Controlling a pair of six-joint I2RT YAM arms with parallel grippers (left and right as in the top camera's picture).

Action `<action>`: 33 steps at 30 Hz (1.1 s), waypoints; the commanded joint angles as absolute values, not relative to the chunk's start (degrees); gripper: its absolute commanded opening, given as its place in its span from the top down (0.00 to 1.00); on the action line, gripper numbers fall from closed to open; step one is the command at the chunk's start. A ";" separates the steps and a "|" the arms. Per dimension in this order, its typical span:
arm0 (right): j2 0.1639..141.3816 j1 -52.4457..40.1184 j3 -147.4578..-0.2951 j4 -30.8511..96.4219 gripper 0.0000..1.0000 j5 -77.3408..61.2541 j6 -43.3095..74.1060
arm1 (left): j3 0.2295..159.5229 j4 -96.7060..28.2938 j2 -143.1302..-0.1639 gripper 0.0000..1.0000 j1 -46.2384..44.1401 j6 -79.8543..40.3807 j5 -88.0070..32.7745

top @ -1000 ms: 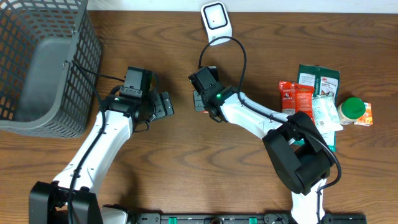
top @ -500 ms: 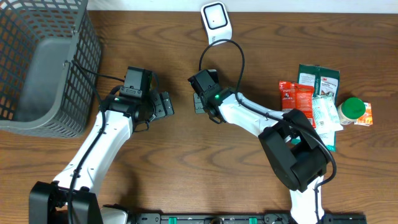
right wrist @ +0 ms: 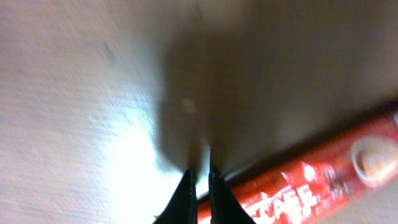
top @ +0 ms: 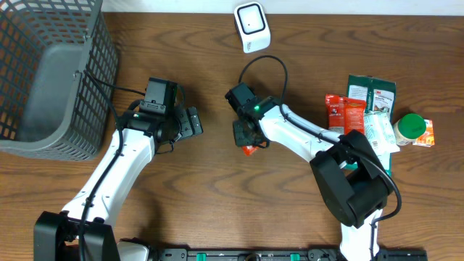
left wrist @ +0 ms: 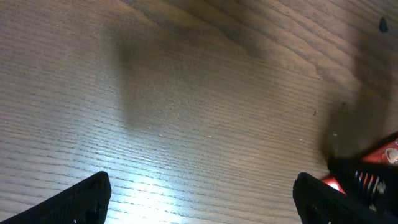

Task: Scan the item barcode

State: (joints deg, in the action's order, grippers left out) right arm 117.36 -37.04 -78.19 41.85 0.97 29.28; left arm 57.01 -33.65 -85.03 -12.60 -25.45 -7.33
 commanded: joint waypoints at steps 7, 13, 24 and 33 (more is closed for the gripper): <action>119.46 -36.73 -77.69 53.60 0.89 3.70 24.27 | 56.34 -33.82 -85.43 0.06 -12.56 -25.12 -6.81; 119.46 -36.73 -84.95 59.18 0.87 1.85 19.64 | 56.34 -33.80 -85.43 0.06 -12.56 -25.12 -6.79; 119.55 -32.49 -92.77 62.13 0.99 3.55 18.65 | 56.34 -33.80 -85.43 0.06 -12.56 -25.12 -6.79; 119.59 -28.08 -91.05 58.70 0.99 4.21 19.27 | 56.34 -33.82 -85.43 0.06 -12.56 -25.12 -6.79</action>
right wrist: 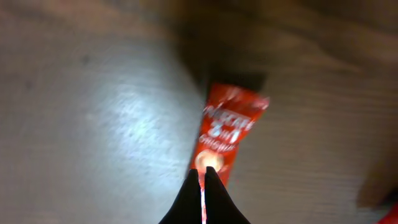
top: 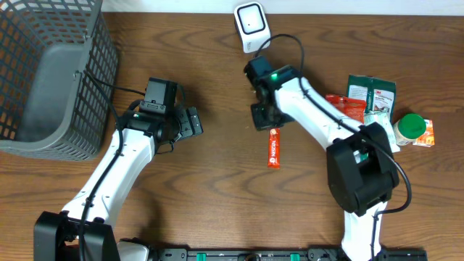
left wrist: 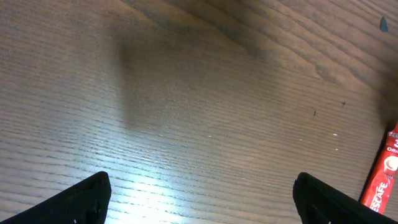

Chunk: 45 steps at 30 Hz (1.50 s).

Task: Scan the item barcode

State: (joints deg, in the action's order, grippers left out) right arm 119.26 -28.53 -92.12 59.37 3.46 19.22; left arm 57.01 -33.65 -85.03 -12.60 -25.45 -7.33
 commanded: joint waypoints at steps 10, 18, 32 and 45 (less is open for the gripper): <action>119.61 -28.14 -81.28 49.23 0.99 8.91 21.04 | 56.34 -33.80 -85.43 0.06 -12.56 -25.12 -6.81; 118.72 -28.14 -81.43 46.85 0.98 9.54 19.16 | 56.34 -33.82 -85.43 0.06 -12.56 -25.12 -6.79; 116.68 -28.16 -87.77 62.02 0.12 1.50 26.00 | 56.34 -33.82 -85.43 0.06 -12.56 -25.12 -6.79; 116.71 -28.67 -76.12 53.19 0.36 0.97 34.68 | 56.34 -33.80 -85.43 0.06 -12.56 -25.12 -6.81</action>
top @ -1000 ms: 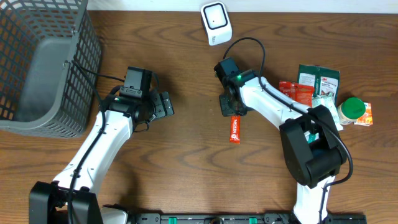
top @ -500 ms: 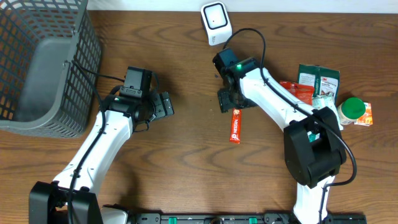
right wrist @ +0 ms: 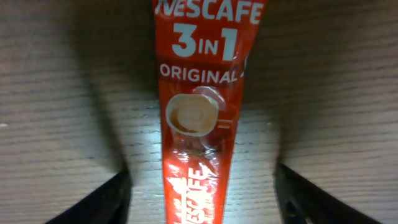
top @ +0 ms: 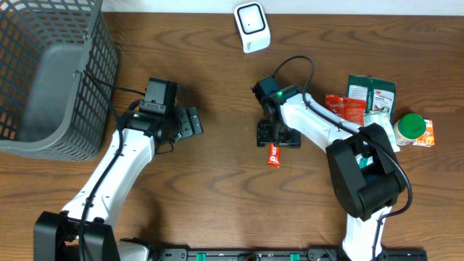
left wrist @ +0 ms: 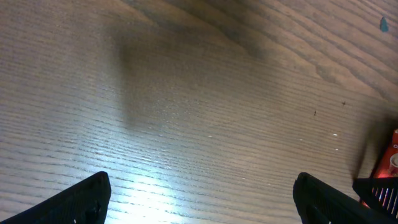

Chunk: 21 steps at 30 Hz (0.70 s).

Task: Scan the item barcode

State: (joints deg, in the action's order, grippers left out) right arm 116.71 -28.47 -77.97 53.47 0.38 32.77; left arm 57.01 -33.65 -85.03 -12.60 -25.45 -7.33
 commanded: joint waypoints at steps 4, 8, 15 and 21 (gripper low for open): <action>116.71 -29.08 -75.90 53.28 0.49 1.54 29.41 | 56.34 -33.80 -85.43 0.06 -12.56 -25.12 -6.81; 116.71 -28.95 -75.90 52.71 0.56 3.36 21.47 | 56.34 -33.82 -85.43 0.06 -12.56 -25.12 -6.79; 116.71 -28.69 -75.90 52.97 0.57 8.60 17.43 | 56.34 -33.82 -85.43 0.06 -12.56 -25.12 -6.79; 116.71 -28.38 -75.90 54.46 0.54 9.32 15.18 | 56.34 -33.80 -85.43 0.06 -12.56 -25.12 -6.79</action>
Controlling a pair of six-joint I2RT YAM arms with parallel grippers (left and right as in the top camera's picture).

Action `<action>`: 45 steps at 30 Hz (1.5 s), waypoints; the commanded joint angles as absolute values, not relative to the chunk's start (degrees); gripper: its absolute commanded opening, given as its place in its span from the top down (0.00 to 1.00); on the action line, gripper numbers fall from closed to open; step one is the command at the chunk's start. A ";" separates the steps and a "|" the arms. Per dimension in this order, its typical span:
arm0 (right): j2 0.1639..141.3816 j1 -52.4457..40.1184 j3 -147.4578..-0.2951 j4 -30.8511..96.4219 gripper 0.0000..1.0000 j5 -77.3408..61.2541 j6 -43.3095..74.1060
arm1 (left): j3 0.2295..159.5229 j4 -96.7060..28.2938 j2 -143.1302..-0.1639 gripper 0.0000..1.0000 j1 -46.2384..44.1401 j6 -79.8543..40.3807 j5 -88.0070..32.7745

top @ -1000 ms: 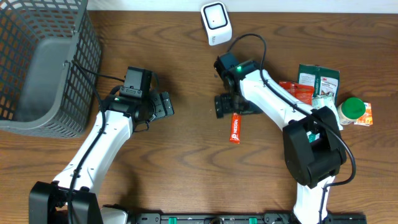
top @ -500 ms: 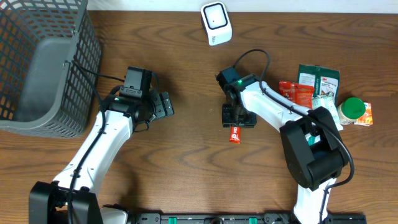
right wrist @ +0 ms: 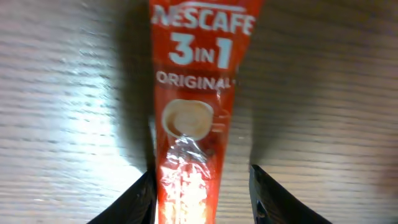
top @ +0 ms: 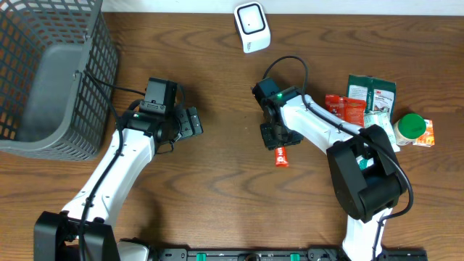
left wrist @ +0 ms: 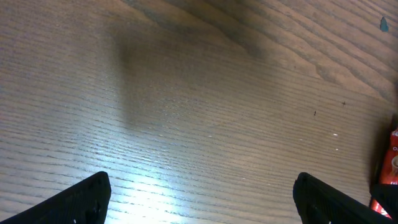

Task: Scan the item barcode

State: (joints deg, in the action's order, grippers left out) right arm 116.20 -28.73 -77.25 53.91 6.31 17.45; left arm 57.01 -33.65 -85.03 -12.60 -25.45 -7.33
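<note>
A red Nescafe 3-in-1 sachet (right wrist: 196,93) lies flat on the wooden table, its lower end poking out below my right gripper (top: 274,135) in the overhead view. My right gripper (right wrist: 199,199) straddles the sachet's near end. The left finger touches its edge and a small gap remains at the right finger, so it is open. The white barcode scanner (top: 251,27) stands at the table's far edge. My left gripper (top: 190,122) hovers wide open over bare wood, nothing between its fingers (left wrist: 81,199). The sachet (left wrist: 392,162) shows at that view's right edge.
A grey wire basket (top: 51,72) fills the far left corner. Several packets (top: 366,109) and a green-lidded bottle (top: 410,127) are heaped at the right. The right arm's black cable loops toward the scanner.
My right gripper's jaws have narrowed from wide open to close around the sachet. The sachet's free end has shifted slightly right and toward the near edge. The left arm is unchanged.
My right gripper was first shut, low beside the sachet at mid-table. Then it was shut and nearer the scanner, with the sachet lying free on the wood. Later it stood wide open over the sachet, and now its jaws hug it. The left gripper stayed open and still.
</note>
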 commanded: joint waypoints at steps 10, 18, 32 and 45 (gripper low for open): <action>116.71 -28.67 -75.88 56.90 0.09 -0.97 19.68 | 56.34 -33.80 -85.43 0.06 -12.56 -25.12 -6.81; 116.71 -28.97 -74.61 58.50 0.51 -0.32 19.66 | 56.34 -33.80 -85.43 0.06 -12.56 -25.12 -6.79; 116.71 -28.91 -71.94 54.37 0.57 1.65 19.66 | 56.34 -33.80 -85.43 0.06 -12.56 -25.12 -6.79; 116.71 -28.91 -71.94 53.63 0.61 2.70 19.68 | 56.36 -33.82 -85.43 0.06 -12.56 -25.12 -6.81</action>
State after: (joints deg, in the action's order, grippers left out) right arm 114.45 -28.73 -73.76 54.96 0.16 19.14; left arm 57.01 -33.65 -85.03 -12.60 -25.45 -7.33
